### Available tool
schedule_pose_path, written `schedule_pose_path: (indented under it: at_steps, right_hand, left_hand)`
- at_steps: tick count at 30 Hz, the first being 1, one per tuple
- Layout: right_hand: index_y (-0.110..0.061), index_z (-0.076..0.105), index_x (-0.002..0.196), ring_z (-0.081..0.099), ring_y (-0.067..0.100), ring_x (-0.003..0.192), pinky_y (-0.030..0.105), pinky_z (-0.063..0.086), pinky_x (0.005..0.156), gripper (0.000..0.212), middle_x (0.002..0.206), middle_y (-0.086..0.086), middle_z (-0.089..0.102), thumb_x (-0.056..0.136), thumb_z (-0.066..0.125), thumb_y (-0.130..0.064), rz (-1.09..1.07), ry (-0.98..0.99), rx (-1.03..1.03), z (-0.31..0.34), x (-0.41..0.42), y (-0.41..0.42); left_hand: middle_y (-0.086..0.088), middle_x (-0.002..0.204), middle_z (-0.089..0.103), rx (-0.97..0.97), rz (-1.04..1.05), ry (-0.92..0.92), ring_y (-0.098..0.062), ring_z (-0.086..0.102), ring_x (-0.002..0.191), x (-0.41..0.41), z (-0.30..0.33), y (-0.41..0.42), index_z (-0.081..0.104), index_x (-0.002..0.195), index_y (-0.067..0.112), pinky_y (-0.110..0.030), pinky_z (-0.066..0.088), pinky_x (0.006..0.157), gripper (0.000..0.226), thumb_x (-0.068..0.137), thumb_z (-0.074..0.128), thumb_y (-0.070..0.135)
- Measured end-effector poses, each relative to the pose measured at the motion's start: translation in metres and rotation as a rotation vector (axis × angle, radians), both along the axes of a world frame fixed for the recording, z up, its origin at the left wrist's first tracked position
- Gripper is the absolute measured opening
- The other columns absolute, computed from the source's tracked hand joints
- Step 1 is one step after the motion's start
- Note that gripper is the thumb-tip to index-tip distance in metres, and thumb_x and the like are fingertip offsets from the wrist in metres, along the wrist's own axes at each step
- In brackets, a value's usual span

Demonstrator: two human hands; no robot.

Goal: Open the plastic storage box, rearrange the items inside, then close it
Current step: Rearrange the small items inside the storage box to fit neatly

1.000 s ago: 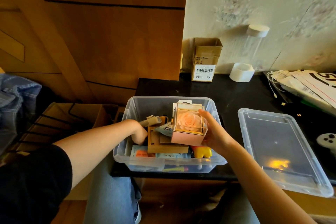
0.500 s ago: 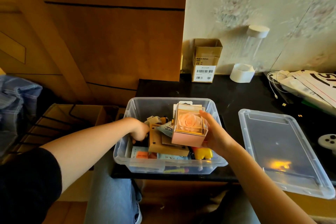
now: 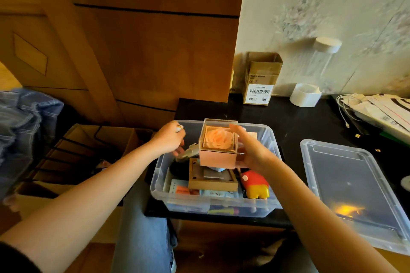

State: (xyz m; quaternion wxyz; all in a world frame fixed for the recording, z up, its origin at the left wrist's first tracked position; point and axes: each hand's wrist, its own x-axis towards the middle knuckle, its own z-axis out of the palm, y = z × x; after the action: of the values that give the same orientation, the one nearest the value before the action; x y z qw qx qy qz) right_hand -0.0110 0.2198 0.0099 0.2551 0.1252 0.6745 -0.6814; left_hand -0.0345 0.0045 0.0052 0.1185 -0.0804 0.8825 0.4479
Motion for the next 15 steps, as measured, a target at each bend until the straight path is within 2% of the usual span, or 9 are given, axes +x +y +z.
schedule_pose_path:
  at_steps: [3, 6, 7, 10, 12, 13, 15]
  right_hand:
    - [-0.019, 0.055, 0.110, 0.057, 0.030, 0.104, 0.043, 0.053, 0.080, 0.042, 0.118, 0.014, 0.059, 0.086, 0.051, -0.054, 0.006, -0.082, 0.010, -0.007, -0.010, -0.025]
    - [-0.018, 0.057, 0.094, 0.058, 0.024, 0.093, 0.041, 0.049, 0.088, 0.039, 0.110, 0.010, 0.058, 0.090, 0.045, -0.055, 0.076, -0.047, 0.111, -0.012, -0.016, -0.044]
    - [-0.017, 0.057, 0.090, 0.058, 0.023, 0.090, 0.039, 0.050, 0.089, 0.043, 0.106, 0.010, 0.057, 0.091, 0.041, -0.056, 0.118, 0.001, 0.204, -0.012, -0.018, -0.045]
    - [-0.004, 0.063, 0.099, 0.062, 0.026, 0.092, 0.039, 0.052, 0.087, 0.059, 0.101, 0.013, 0.064, 0.093, 0.034, -0.055, 0.181, 0.177, 0.562, -0.008, -0.022, -0.030]
    - [-0.007, 0.065, 0.089, 0.064, 0.020, 0.073, 0.031, 0.054, 0.068, 0.045, 0.087, 0.013, 0.068, 0.094, 0.039, -0.045, 0.131, 0.315, 0.769, -0.002, -0.020, -0.005]
    - [-0.011, 0.063, 0.083, 0.059, 0.015, 0.063, 0.025, 0.048, 0.056, 0.036, 0.082, 0.011, 0.067, 0.093, 0.042, -0.038, 0.126, 0.388, 0.896, -0.001, -0.016, 0.008]
    - [-0.012, 0.061, 0.091, 0.052, 0.010, 0.059, 0.018, 0.037, 0.049, 0.023, 0.086, 0.008, 0.065, 0.092, 0.048, -0.031, 0.183, 0.478, 1.144, -0.001, -0.007, 0.030]
  left_hand:
    - [-0.004, 0.065, 0.046, 0.360, 0.305, -0.002, -0.011, 0.052, 0.046, 0.007, 0.001, -0.009, 0.044, 0.096, 0.011, -0.015, 0.036, 0.033, 0.007, 0.100, 0.040, 0.015]
    - [0.000, 0.060, 0.034, 0.617, 0.402, 0.000, -0.005, 0.033, 0.038, 0.016, 0.005, -0.017, 0.044, 0.085, 0.016, -0.013, 0.022, 0.032, 0.015, 0.099, 0.045, 0.016]
    - [0.001, 0.058, 0.032, 0.633, 0.387, 0.006, -0.003, 0.029, 0.035, 0.019, 0.006, -0.018, 0.043, 0.081, 0.017, -0.014, 0.019, 0.032, 0.019, 0.099, 0.046, 0.018]
    - [0.004, 0.053, 0.032, 0.572, 0.254, 0.019, -0.002, 0.025, 0.033, 0.030, 0.012, -0.010, 0.048, 0.078, 0.015, -0.014, 0.015, 0.031, 0.022, 0.098, 0.050, 0.025]
    - [0.004, 0.053, 0.035, 0.473, 0.149, 0.013, -0.004, 0.027, 0.035, 0.036, 0.014, -0.001, 0.052, 0.081, 0.014, -0.015, 0.017, 0.032, 0.021, 0.096, 0.053, 0.029]
    - [0.003, 0.054, 0.036, 0.421, 0.100, 0.005, -0.005, 0.027, 0.036, 0.037, 0.014, 0.003, 0.054, 0.082, 0.014, -0.015, 0.018, 0.033, 0.020, 0.095, 0.054, 0.030]
    - [0.003, 0.054, 0.038, 0.346, -0.001, -0.023, -0.006, 0.028, 0.038, 0.041, 0.013, 0.012, 0.060, 0.085, 0.014, -0.016, 0.019, 0.035, 0.021, 0.093, 0.057, 0.033]
